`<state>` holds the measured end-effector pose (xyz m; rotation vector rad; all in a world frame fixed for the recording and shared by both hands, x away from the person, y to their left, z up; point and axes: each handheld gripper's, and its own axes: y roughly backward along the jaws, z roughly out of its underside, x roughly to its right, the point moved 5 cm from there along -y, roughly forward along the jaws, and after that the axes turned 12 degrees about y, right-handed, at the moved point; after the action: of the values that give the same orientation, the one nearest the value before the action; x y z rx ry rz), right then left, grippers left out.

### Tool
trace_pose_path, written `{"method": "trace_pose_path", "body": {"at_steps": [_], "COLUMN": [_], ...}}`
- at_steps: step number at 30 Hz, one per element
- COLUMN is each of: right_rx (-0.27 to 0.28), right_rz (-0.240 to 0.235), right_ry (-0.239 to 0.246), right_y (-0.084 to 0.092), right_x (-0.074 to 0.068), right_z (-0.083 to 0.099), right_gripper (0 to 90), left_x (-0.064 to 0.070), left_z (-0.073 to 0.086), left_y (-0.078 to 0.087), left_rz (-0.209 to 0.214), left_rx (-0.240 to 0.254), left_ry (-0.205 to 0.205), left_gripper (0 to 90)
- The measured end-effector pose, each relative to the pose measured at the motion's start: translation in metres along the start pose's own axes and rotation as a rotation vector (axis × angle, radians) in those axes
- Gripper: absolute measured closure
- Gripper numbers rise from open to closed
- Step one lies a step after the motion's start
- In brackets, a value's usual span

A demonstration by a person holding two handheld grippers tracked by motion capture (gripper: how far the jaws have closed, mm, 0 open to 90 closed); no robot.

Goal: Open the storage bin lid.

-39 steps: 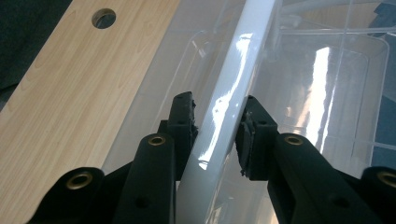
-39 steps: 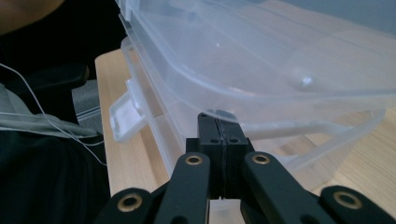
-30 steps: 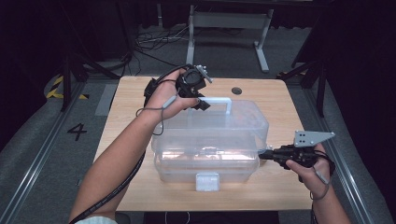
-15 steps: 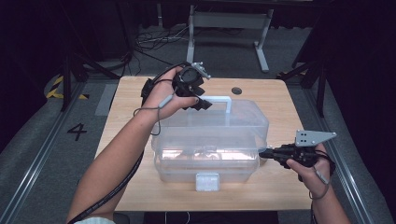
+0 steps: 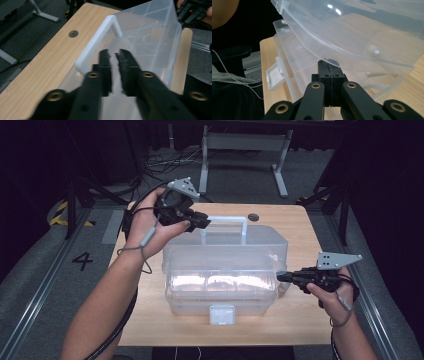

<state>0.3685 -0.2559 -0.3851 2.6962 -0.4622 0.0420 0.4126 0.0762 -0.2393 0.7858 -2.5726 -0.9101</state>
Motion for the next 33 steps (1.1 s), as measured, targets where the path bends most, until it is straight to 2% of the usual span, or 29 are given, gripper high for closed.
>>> {"method": "trace_pose_path", "body": {"at_steps": [3, 5, 6, 7, 8, 9, 10, 11, 16, 17, 18, 19, 21, 24, 28, 31, 33], "right_rx": [0.006, 0.006, 0.009, 0.009, 0.012, 0.014, 0.015, 0.017, 0.018, 0.019, 0.018, 0.018, 0.023, 0.029, 0.033, 0.041, 0.046], "right_rz": [0.012, 0.018, 0.025, 0.025, 0.030, 0.032, 0.036, 0.037, 0.056, 0.061, 0.065, 0.065, 0.073, 0.082, 0.092, 0.098, 0.102], "right_ry": [-0.002, -0.002, -0.002, -0.002, -0.003, -0.005, -0.006, -0.008, -0.011, -0.012, -0.012, -0.012, -0.016, -0.018, -0.024, -0.029, -0.031], "right_y": [0.001, 0.001, 0.001, 0.001, 0.001, 0.001, 0.001, 0.001, 0.001, 0.001, 0.001, 0.001, 0.001, 0.001, 0.001, 0.001, 0.001], "right_x": [0.003, 0.004, 0.006, 0.006, 0.007, 0.008, 0.009, 0.010, 0.012, 0.012, 0.012, 0.012, 0.014, 0.015, 0.017, 0.018, 0.020], "right_z": [-0.004, -0.006, -0.008, -0.008, -0.009, -0.009, -0.010, -0.010, -0.012, -0.013, -0.013, -0.013, -0.015, -0.017, -0.020, -0.021, -0.022], "right_gripper": [90.0, 90.0, 90.0, 90.0, 90.0, 90.0, 90.0, 90.0, 90.0, 90.0, 90.0, 90.0, 90.0, 90.0, 90.0, 90.0, 90.0], "left_x": [0.003, 0.003, 0.004, 0.004, 0.005, 0.005, 0.006, 0.006, 0.014, 0.015, 0.021, 0.021, 0.027, 0.032, 0.030, 0.023, 0.018], "left_z": [0.012, 0.015, 0.023, 0.023, 0.035, 0.035, 0.044, 0.044, 0.068, 0.071, 0.082, 0.082, 0.091, 0.103, 0.112, 0.118, 0.119], "left_y": [0.020, 0.024, 0.030, 0.030, 0.035, 0.035, 0.037, 0.037, 0.045, 0.046, 0.045, 0.045, 0.042, 0.035, 0.028, 0.022, 0.019], "left_rz": [0.005, 0.003, 0.010, 0.010, 0.010, 0.010, 0.011, 0.011, 0.035, 0.035, 0.028, 0.028, 0.053, 0.058, 0.079, 0.061, 0.066], "left_rx": [0.026, 0.033, 0.045, 0.045, 0.054, 0.054, 0.066, 0.066, 0.100, 0.100, 0.092, 0.092, 0.092, 0.080, 0.076, 0.056, 0.049], "left_ry": [0.020, 0.027, 0.041, 0.041, 0.056, 0.056, 0.064, 0.064, 0.081, 0.078, 0.065, 0.065, 0.065, 0.070, 0.089, 0.115, 0.126], "left_gripper": [89.8, 89.9, 90.0, 90.0, 90.0, 90.0, 90.0, 90.0, 90.0, 90.0, 90.0, 90.0, 90.0, 90.0, 90.0, 89.9, 89.9]}}
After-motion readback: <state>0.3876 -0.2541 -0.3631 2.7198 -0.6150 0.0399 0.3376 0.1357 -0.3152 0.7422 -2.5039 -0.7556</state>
